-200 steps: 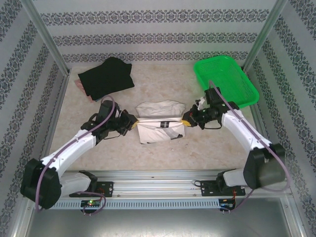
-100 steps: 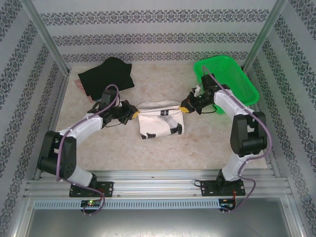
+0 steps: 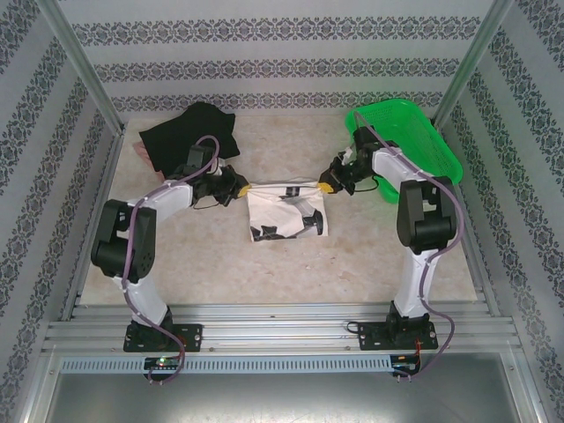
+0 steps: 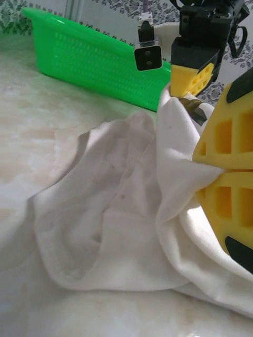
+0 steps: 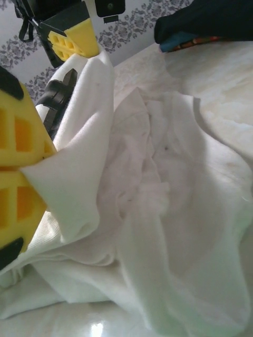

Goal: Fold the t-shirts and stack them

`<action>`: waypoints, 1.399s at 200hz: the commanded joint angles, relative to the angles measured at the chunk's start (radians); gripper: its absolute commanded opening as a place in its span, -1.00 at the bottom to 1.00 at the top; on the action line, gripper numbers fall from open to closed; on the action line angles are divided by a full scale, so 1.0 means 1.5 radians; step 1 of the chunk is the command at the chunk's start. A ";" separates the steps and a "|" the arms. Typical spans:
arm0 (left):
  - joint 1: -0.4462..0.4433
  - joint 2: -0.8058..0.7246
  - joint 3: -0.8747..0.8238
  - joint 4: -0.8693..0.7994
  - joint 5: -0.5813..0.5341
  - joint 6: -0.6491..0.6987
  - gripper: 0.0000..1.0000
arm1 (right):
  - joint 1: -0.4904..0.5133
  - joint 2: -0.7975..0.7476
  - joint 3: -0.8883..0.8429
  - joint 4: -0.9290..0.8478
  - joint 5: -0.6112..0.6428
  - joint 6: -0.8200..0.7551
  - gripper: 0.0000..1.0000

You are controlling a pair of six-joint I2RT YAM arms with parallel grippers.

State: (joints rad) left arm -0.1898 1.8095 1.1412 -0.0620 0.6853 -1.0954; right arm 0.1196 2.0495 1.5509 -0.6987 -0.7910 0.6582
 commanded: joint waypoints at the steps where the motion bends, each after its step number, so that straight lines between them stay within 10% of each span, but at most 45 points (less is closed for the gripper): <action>1: 0.026 0.039 0.049 -0.013 -0.009 0.029 -0.73 | -0.023 0.039 0.054 0.000 0.026 0.006 -0.53; 26: 0.031 0.059 0.101 0.011 -0.016 0.010 0.07 | -0.031 0.060 0.112 0.027 0.012 0.033 -0.27; 70: 0.034 -0.012 0.227 -0.010 -0.050 0.046 0.39 | -0.043 -0.017 0.190 0.054 0.011 0.036 -0.06; 140: 0.016 -0.124 0.128 -0.096 -0.026 0.133 0.35 | 0.016 -0.193 -0.095 0.164 -0.035 0.056 -0.21; 175: -0.031 -0.089 0.043 0.004 -0.025 0.110 0.24 | 0.056 -0.135 -0.144 0.254 -0.030 0.102 -0.58; 280: -0.091 0.073 -0.021 0.092 -0.072 0.080 0.15 | 0.086 -0.062 -0.282 0.283 0.070 0.080 -0.57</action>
State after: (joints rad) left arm -0.3275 1.8980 1.1564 0.0685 0.6235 -0.9840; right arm 0.2451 1.9327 1.1618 -0.2604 -0.7570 0.8307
